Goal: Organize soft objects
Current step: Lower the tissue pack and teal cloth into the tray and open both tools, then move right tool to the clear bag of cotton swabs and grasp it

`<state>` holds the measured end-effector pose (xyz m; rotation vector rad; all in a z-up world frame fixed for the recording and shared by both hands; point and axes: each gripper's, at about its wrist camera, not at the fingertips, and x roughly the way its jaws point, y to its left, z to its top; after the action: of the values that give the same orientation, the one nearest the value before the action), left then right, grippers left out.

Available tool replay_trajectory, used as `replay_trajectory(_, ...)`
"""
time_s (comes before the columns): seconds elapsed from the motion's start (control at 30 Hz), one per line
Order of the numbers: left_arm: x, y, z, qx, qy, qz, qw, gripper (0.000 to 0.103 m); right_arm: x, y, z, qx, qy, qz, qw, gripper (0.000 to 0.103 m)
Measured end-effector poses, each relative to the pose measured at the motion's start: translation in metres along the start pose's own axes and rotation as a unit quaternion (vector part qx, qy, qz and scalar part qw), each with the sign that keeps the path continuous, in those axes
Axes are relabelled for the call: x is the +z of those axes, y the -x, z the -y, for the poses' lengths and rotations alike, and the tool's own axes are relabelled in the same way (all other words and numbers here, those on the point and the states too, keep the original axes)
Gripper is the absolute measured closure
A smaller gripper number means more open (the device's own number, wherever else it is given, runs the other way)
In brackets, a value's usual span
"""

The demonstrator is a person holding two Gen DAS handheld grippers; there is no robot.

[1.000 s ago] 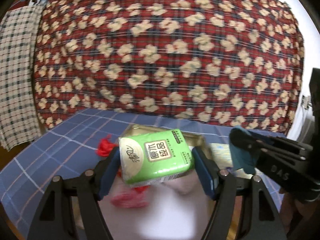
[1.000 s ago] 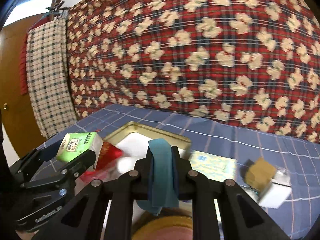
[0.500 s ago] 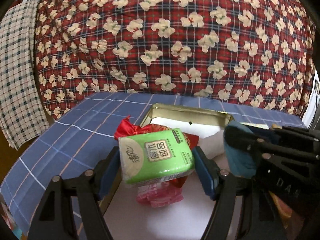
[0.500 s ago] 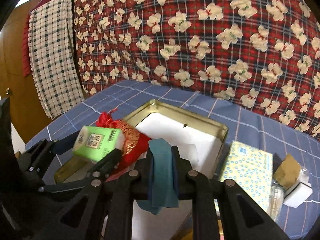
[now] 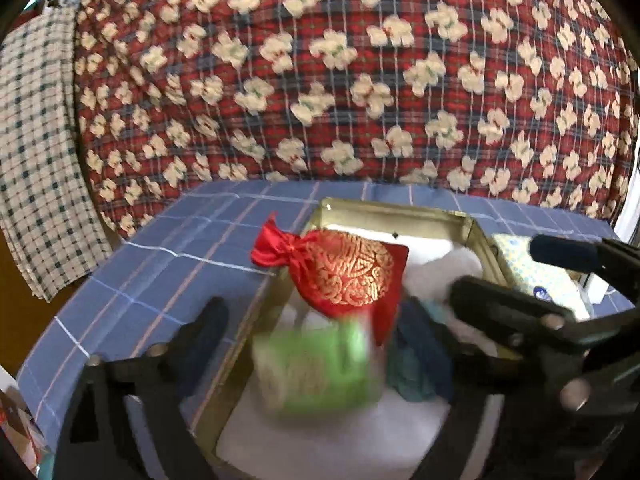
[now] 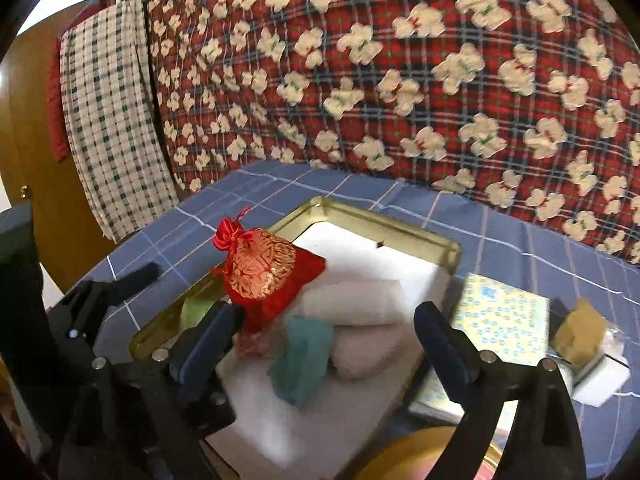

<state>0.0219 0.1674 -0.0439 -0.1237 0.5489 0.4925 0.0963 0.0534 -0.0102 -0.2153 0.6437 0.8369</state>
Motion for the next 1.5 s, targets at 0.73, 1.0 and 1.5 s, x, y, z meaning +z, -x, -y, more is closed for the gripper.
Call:
replay_trajectory(0.73,0.003,0.035,0.071,-0.06,0.012,0.042,0.9973,0.001,-0.064,0.08,0.14,-0.119,-0.106,0.026,0.987,0.01)
replay_trajectory(1.0,0.003,0.035,0.107,-0.08,-0.014,0.041,0.9959,0.001,-0.076,0.047,0.179,-0.153,-0.157,-0.038,0.975,0.02)
replay_trajectory(1.5,0.006,0.038,0.123,-0.099,-0.027,0.039,0.9939,0.001,-0.081,0.02,0.174,-0.099,-0.163,-0.075,0.979,0.07)
